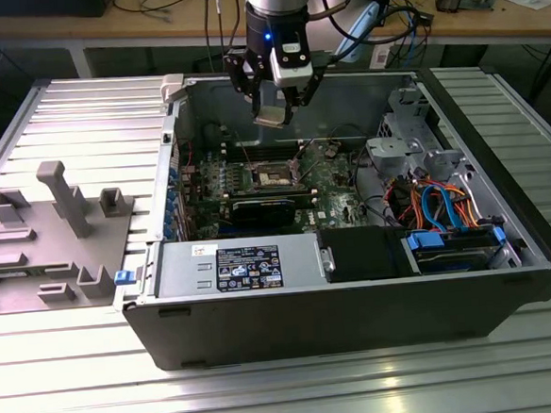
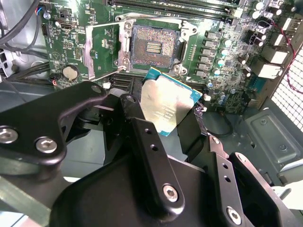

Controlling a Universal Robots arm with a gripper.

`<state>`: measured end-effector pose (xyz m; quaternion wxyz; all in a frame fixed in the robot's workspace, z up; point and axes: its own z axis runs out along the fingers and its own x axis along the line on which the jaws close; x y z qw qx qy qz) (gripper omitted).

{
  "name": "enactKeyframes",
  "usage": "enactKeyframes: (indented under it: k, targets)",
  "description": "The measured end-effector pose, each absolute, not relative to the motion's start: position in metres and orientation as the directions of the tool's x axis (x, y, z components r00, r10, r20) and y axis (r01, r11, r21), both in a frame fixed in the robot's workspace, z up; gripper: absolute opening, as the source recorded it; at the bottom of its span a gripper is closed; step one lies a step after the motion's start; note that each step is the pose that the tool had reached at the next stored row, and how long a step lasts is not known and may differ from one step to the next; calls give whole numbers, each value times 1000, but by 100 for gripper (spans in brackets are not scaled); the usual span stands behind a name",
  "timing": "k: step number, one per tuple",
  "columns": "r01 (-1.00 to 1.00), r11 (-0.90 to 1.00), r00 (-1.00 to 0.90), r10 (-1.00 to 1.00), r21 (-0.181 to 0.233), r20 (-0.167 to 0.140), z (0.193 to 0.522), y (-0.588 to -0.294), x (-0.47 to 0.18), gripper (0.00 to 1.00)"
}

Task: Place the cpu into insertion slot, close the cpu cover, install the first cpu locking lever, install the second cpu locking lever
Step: 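Place the cpu into insertion slot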

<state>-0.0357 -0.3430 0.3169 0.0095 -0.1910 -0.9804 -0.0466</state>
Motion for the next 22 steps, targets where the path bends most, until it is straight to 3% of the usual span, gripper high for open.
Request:
enactKeyframes:
  k: [22]
  targets:
    - [390,917,-921,389,88,36,316,-343,-36,54]
